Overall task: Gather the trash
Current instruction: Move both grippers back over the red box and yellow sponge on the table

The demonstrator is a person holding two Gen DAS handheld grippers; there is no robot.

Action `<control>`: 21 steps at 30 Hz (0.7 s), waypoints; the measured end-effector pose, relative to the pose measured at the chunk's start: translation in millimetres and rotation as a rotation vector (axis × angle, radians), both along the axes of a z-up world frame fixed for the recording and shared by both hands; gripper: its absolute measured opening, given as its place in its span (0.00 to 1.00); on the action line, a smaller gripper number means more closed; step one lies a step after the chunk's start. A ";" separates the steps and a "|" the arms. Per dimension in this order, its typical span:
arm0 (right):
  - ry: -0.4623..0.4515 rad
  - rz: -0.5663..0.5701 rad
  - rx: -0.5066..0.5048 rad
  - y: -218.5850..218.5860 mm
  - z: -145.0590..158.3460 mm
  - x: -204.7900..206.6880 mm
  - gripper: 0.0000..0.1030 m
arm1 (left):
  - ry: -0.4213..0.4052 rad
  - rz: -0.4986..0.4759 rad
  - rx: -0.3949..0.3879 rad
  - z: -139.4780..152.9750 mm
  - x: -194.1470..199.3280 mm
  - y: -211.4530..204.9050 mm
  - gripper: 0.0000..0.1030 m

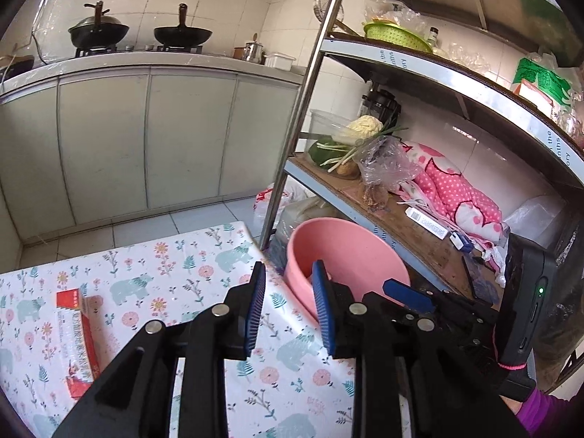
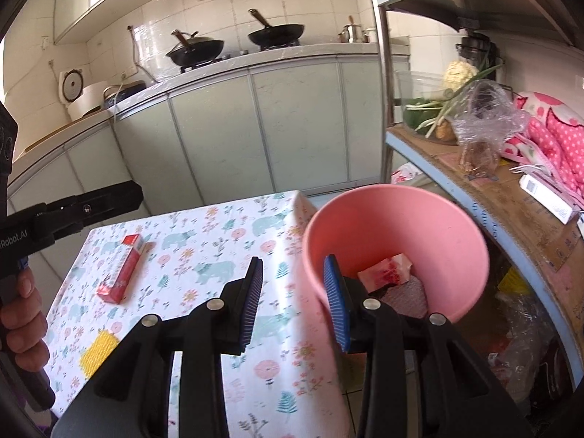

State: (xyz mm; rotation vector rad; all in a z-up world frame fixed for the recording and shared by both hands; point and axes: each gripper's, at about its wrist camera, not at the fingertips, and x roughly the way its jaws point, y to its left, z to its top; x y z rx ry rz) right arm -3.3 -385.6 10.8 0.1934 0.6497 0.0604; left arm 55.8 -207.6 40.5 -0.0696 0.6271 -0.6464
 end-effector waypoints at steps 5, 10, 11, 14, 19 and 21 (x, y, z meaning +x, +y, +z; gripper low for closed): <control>0.009 0.088 -0.009 24.8 -0.5 -3.5 0.35 | 0.015 0.078 0.012 -5.5 -8.6 42.4 0.35; 0.028 0.189 0.035 48.2 -3.3 -4.7 0.35 | 0.012 0.141 0.046 -7.8 -20.0 80.3 0.35; 0.034 0.211 0.047 53.2 -4.0 -5.1 0.35 | 0.010 0.155 0.052 -8.0 -22.7 87.8 0.35; 0.057 0.280 0.086 70.7 -7.0 -6.7 0.35 | 0.005 0.201 0.065 -8.2 -29.9 109.0 0.35; 0.113 0.392 0.120 108.0 -15.7 -9.8 0.43 | 0.023 0.280 0.053 -13.9 -38.0 143.9 0.35; 0.132 0.436 0.121 122.8 -19.1 -11.2 0.43 | 0.036 0.312 0.047 -18.2 -40.3 157.6 0.35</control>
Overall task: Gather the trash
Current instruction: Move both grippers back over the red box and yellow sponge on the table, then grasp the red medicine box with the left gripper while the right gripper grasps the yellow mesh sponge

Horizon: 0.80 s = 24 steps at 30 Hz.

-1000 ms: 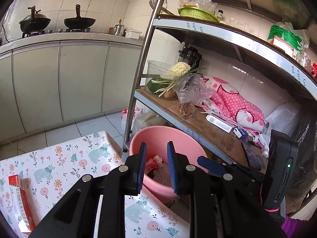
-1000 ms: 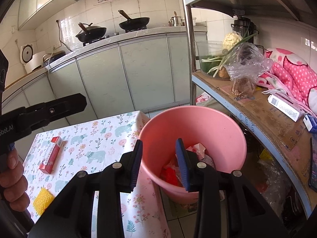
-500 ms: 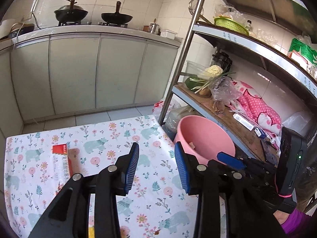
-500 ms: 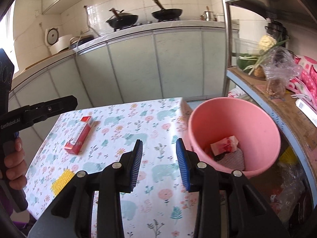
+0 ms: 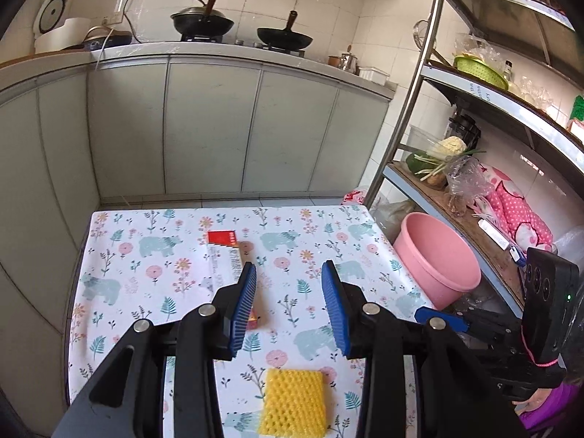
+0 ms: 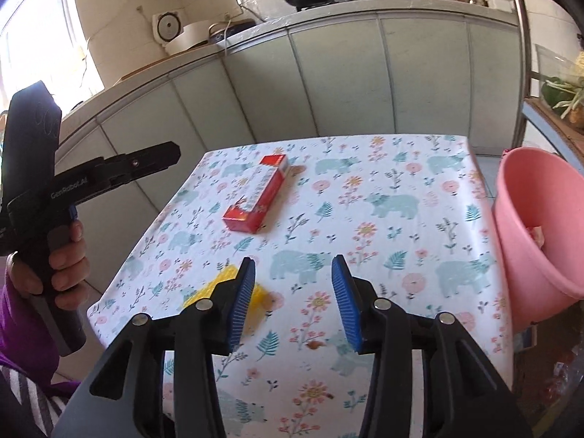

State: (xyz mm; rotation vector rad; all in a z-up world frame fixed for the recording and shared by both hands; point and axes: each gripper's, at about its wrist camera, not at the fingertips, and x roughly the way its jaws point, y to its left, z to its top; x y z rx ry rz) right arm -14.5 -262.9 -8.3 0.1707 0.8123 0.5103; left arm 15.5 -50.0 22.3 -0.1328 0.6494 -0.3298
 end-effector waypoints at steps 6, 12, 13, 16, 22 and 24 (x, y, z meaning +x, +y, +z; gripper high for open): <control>0.050 0.114 -0.013 44.0 -13.2 -0.8 0.43 | 0.031 0.070 0.005 -12.8 -7.9 33.1 0.35; 0.118 0.182 -0.048 76.9 -32.2 8.1 0.43 | 0.056 0.118 -0.006 -20.0 -9.6 53.9 0.35; 0.129 0.194 -0.055 81.4 -35.7 8.4 0.44 | 0.064 0.119 -0.009 -21.4 -8.4 55.3 0.35; 0.156 0.212 -0.090 89.9 -46.1 8.9 0.43 | 0.088 0.113 -0.004 -26.9 -2.2 53.5 0.35; 0.142 0.228 -0.109 92.4 -50.3 7.9 0.43 | 0.176 0.116 -0.023 -46.4 31.3 39.7 0.35; 0.124 0.240 -0.124 92.9 -48.5 6.1 0.43 | 0.194 0.121 0.009 -54.0 44.2 32.2 0.35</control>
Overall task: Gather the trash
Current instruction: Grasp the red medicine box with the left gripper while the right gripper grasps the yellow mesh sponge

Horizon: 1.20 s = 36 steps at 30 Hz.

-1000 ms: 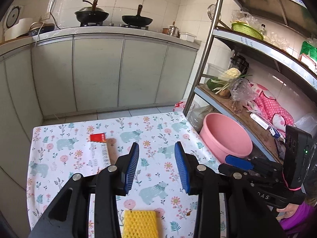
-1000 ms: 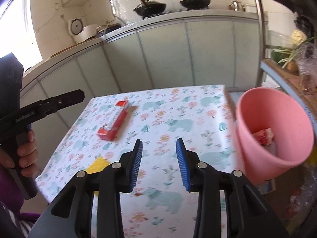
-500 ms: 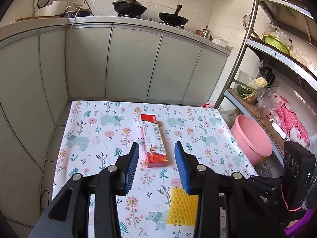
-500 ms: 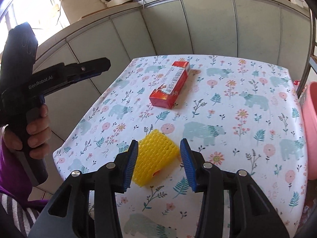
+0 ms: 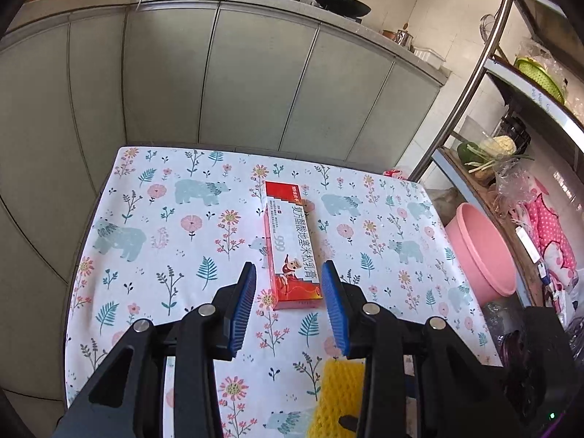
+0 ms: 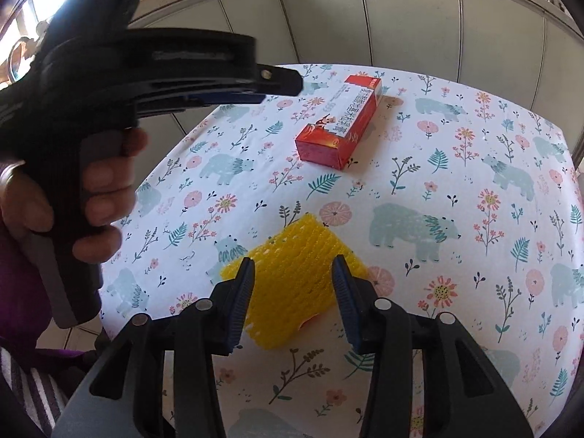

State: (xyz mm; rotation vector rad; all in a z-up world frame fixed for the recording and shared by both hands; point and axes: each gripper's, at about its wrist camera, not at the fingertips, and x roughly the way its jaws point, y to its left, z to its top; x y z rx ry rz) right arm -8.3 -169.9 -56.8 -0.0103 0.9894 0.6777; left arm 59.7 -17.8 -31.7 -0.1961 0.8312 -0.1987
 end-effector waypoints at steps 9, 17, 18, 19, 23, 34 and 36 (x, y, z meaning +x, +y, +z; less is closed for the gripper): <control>-0.027 0.025 0.044 -9.2 3.6 -1.9 0.43 | 0.080 0.006 0.081 -26.6 37.8 -29.6 0.54; -0.019 0.027 0.034 -9.6 -2.0 -0.2 0.43 | 0.138 -0.002 0.163 -48.2 49.1 -47.5 0.54; -0.029 0.023 0.032 -10.2 -0.2 -0.9 0.43 | 0.137 -0.006 0.169 -49.0 48.8 -48.0 0.54; -0.043 0.018 0.033 -11.1 2.5 -1.9 0.43 | 0.132 -0.010 0.172 -49.1 48.0 -48.6 0.54; -0.057 0.004 0.039 -16.0 6.9 -3.5 0.43 | 0.134 -0.005 0.164 -48.2 46.6 -45.4 0.54; 0.033 -0.038 0.013 -14.5 -5.9 8.7 0.44 | 0.049 0.016 0.094 -24.0 21.0 -18.3 0.37; 0.028 -0.027 0.010 -11.2 -5.1 7.3 0.44 | 0.026 0.021 0.086 -15.0 14.4 -12.0 0.37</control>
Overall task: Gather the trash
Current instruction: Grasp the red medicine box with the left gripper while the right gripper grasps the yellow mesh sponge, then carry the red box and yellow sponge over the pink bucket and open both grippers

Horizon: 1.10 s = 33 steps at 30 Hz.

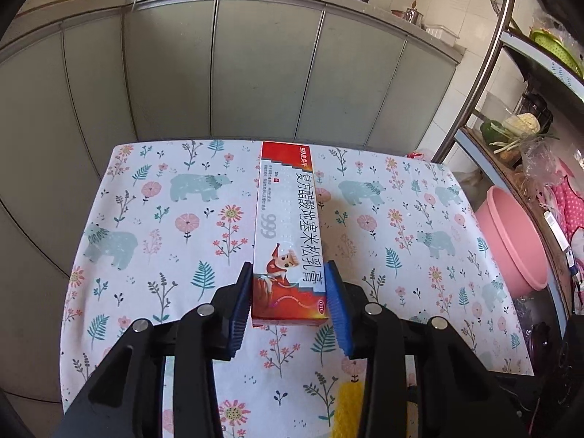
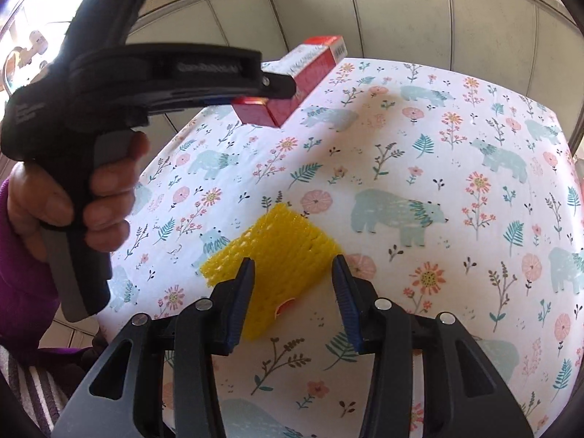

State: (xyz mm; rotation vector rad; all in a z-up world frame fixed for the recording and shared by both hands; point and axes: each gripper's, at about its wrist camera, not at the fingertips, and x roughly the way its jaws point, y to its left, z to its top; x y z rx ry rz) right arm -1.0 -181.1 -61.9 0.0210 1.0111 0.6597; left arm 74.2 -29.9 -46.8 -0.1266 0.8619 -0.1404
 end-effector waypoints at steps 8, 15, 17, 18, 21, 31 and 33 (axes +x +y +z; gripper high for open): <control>-0.050 0.006 0.010 5.2 10.6 -8.7 0.10 | -0.057 0.027 -0.040 20.9 -22.0 19.8 0.37; -0.121 -0.023 0.056 -4.5 27.1 -12.7 0.10 | -0.107 0.021 -0.043 36.0 -35.2 20.5 0.37; -0.136 -0.036 0.068 -9.3 31.8 -12.9 0.10 | -0.124 0.023 -0.037 41.8 -39.2 19.0 0.37; -0.146 -0.041 0.072 -12.2 35.0 -13.3 0.10 | -0.133 0.024 -0.039 44.6 -42.0 19.1 0.37; -0.187 -0.067 0.083 -20.9 45.4 -13.8 0.10 | -0.162 0.022 -0.055 54.7 -48.5 18.7 0.37; -0.346 -0.261 0.111 -85.1 91.1 -2.8 0.10 | -0.248 -0.028 -0.063 81.0 -56.0 -4.0 0.37; -0.369 -0.302 0.114 -99.9 98.5 -0.2 0.10 | -0.260 -0.047 -0.064 84.4 -55.6 -11.8 0.37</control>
